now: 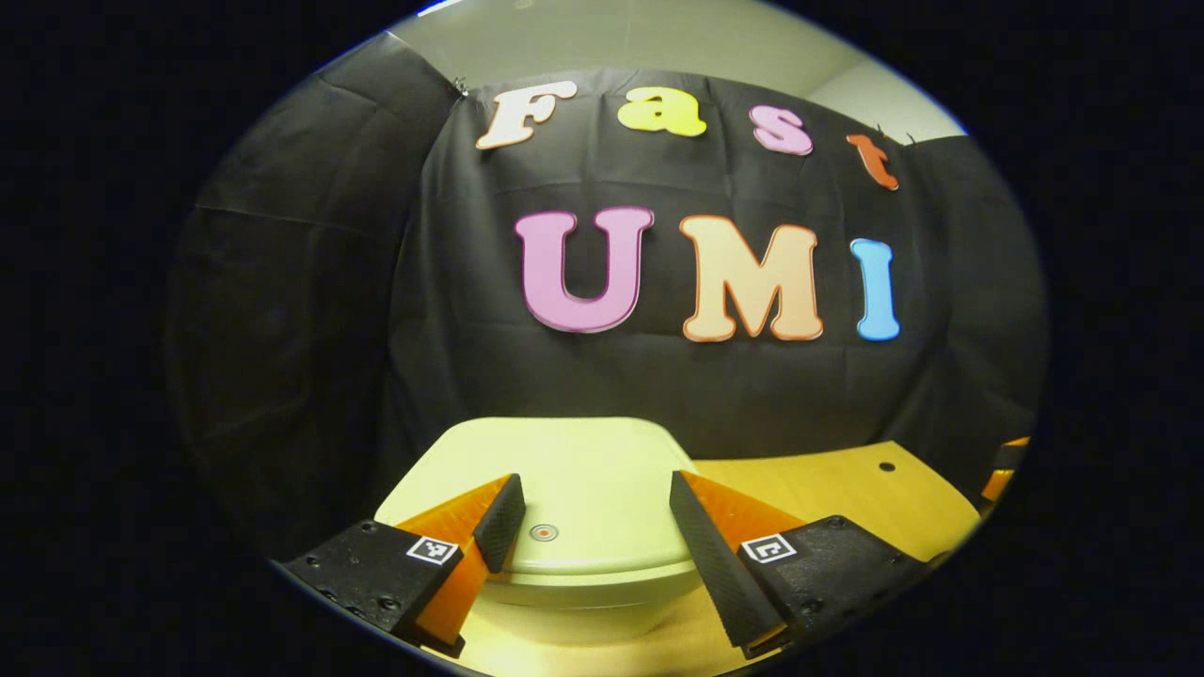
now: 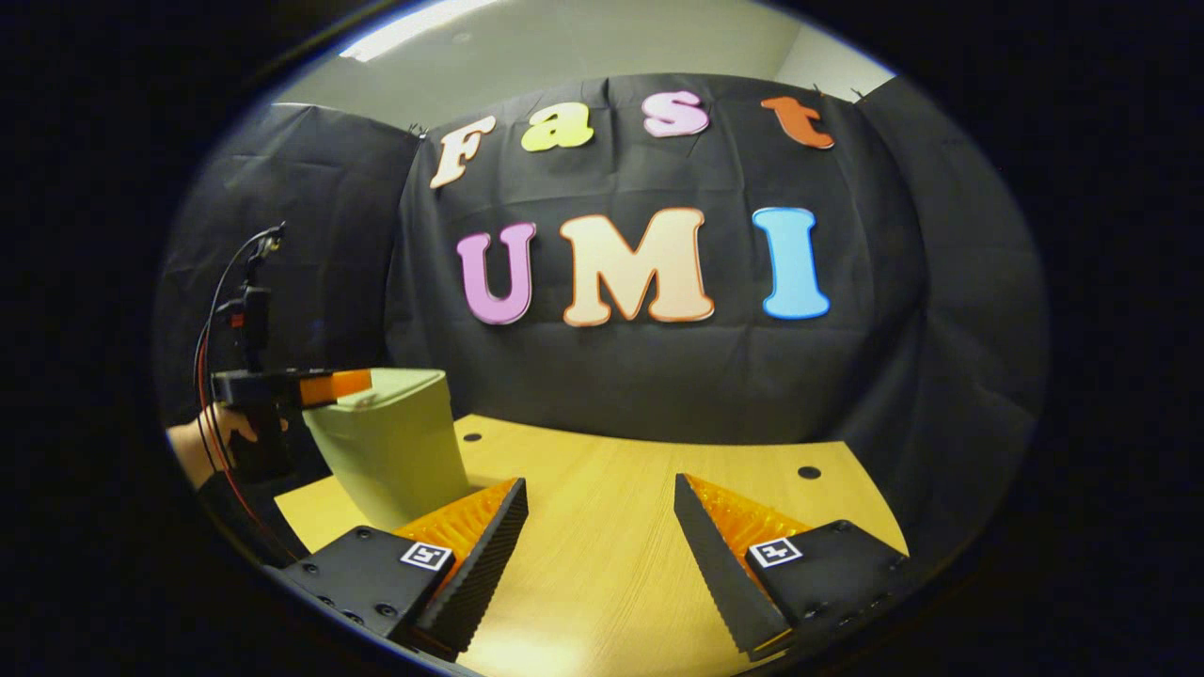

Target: Press the lid of the desktop garbage bin to open it, pick up the crumpled paper on the desktop and throw it into the bin, then pick up the pop can on the desktop and drop it into the bin, and finally close the garbage bin lid.

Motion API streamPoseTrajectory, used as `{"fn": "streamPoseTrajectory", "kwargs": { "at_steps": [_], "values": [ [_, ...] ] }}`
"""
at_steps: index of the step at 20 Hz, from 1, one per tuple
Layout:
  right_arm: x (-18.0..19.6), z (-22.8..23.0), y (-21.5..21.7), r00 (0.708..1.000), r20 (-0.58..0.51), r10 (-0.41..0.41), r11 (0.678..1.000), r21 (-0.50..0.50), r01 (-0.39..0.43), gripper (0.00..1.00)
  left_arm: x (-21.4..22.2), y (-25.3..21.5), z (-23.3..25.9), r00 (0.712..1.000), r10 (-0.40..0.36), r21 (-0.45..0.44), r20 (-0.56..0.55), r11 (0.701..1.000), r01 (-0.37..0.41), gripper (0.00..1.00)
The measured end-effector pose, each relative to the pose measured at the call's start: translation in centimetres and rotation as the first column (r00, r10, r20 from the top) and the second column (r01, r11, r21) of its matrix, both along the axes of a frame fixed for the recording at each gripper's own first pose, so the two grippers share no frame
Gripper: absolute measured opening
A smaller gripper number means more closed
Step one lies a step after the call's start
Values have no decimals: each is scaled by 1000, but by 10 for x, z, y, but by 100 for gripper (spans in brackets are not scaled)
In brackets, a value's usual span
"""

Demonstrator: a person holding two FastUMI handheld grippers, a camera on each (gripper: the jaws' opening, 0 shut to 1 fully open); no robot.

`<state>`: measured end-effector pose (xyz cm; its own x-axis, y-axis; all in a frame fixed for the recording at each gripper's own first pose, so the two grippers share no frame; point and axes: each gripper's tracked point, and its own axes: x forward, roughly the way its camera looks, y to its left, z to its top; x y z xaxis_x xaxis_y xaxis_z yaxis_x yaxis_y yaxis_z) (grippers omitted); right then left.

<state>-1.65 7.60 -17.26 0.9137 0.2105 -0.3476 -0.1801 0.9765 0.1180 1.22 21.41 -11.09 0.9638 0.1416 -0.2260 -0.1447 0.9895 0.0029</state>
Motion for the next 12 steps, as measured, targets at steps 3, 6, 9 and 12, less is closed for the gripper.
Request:
{"fn": "streamPoseTrajectory", "kwargs": {
  "at_steps": [3, 6, 9, 12],
  "values": [
    [11, 29, -24, 995, 60, -74, 997, 31, 73, 98, 6, -42, 20, 996, -63, 35, 70, 998, 60, 93],
    [16, 52, -48, 983, 116, -143, 989, 49, 138, 98, 6, -83, 35, 987, -113, 41, 118, 993, 109, 93],
    [17, 67, -67, 968, 166, -190, 981, 57, 183, 97, 1, -122, 46, 974, -154, 22, 164, 988, 152, 93],
    [15, 72, -78, 961, 183, -208, 978, 56, 201, 98, -1, -150, 59, 960, -195, 34, 203, 981, 192, 93]
  ]
}}
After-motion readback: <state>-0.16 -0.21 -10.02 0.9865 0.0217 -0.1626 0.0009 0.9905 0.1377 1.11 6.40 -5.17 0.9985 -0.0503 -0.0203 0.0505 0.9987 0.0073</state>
